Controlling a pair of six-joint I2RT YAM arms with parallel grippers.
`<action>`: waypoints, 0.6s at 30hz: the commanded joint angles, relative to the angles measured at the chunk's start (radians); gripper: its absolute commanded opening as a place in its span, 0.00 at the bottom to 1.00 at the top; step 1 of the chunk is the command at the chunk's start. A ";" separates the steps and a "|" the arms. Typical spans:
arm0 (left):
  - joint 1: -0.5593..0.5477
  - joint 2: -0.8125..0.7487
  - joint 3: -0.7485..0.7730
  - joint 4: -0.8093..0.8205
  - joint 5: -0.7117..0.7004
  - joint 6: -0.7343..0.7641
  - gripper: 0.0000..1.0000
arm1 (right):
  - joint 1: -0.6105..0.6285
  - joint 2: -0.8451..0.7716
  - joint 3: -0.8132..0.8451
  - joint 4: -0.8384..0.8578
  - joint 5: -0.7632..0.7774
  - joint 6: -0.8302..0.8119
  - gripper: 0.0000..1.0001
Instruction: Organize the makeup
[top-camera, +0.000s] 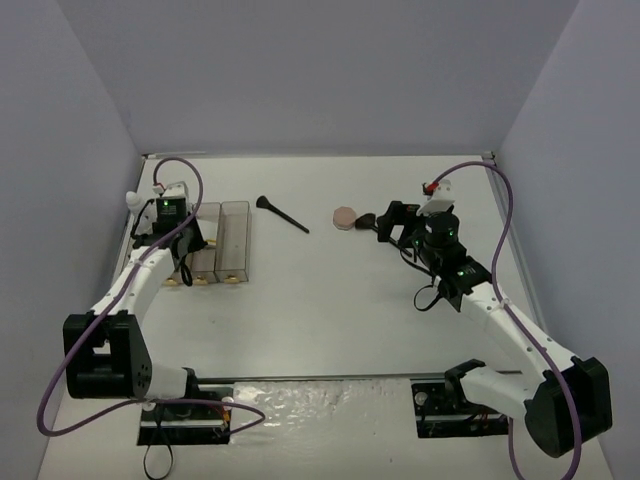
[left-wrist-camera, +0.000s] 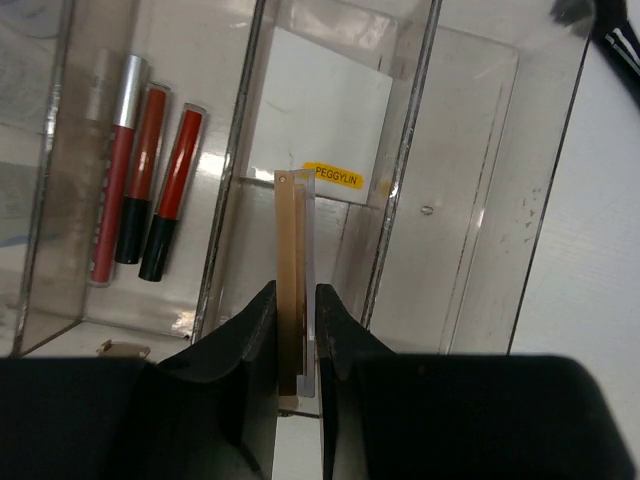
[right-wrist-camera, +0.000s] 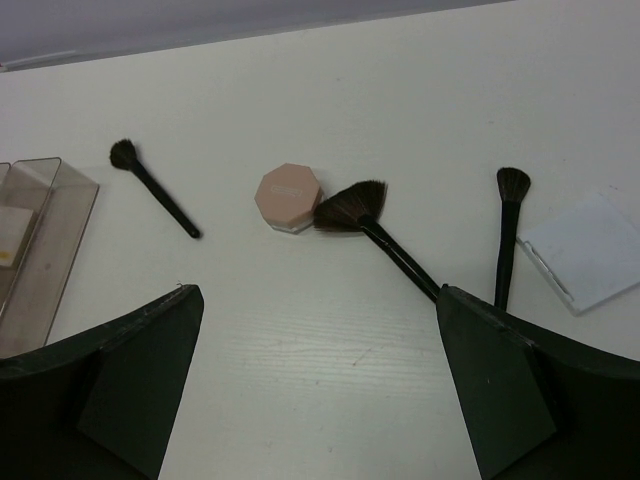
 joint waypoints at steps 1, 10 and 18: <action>0.008 0.059 0.082 0.082 0.076 0.063 0.00 | 0.005 -0.034 0.004 0.046 0.038 -0.026 1.00; 0.010 0.061 0.102 0.010 0.027 0.027 0.56 | 0.005 -0.008 0.008 0.037 0.082 -0.027 1.00; 0.000 -0.024 0.203 -0.130 0.081 0.056 0.80 | -0.035 0.041 0.042 -0.026 0.208 -0.016 1.00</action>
